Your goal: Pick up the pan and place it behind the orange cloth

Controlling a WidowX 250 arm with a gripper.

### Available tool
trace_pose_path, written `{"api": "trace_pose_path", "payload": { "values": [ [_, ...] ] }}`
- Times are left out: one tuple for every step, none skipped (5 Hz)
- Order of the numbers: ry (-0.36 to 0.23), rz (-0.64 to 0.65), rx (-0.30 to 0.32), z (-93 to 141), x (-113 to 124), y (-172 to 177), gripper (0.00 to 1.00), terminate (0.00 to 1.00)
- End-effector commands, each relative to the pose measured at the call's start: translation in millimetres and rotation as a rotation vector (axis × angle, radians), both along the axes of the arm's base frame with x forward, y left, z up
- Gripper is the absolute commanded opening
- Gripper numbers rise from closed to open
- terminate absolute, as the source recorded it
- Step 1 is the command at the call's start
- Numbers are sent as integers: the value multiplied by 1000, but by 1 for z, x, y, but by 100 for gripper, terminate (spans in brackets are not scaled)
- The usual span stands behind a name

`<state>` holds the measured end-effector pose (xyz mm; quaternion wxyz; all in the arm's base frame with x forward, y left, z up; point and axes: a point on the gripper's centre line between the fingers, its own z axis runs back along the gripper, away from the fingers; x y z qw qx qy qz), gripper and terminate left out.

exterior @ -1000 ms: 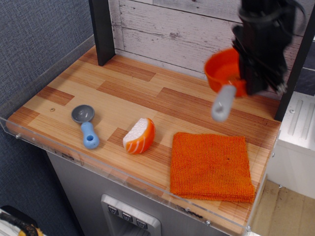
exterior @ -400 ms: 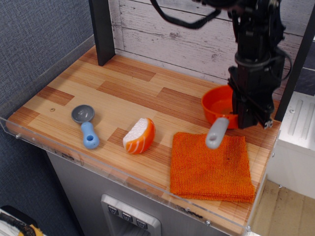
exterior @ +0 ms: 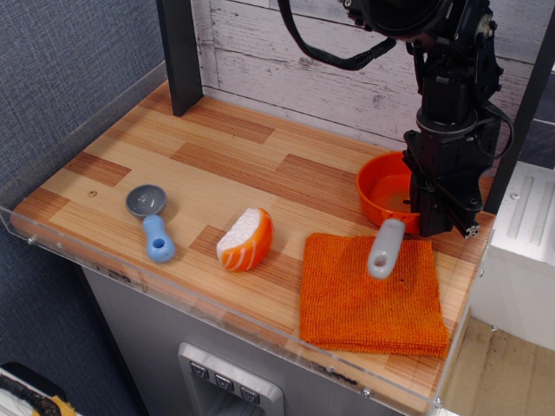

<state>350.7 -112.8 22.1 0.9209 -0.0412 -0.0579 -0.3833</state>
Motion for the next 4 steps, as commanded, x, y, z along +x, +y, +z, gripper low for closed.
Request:
{"api": "trace_pose_path", "payload": {
  "values": [
    [-7,45,28,15,-13,4,100,0],
    [-23,65,31,19,-13,8,100,0],
    [-19,73,37,18,-15,11,100,0],
    [-37,69,20,23,-14,11,100,0]
  ]
}}
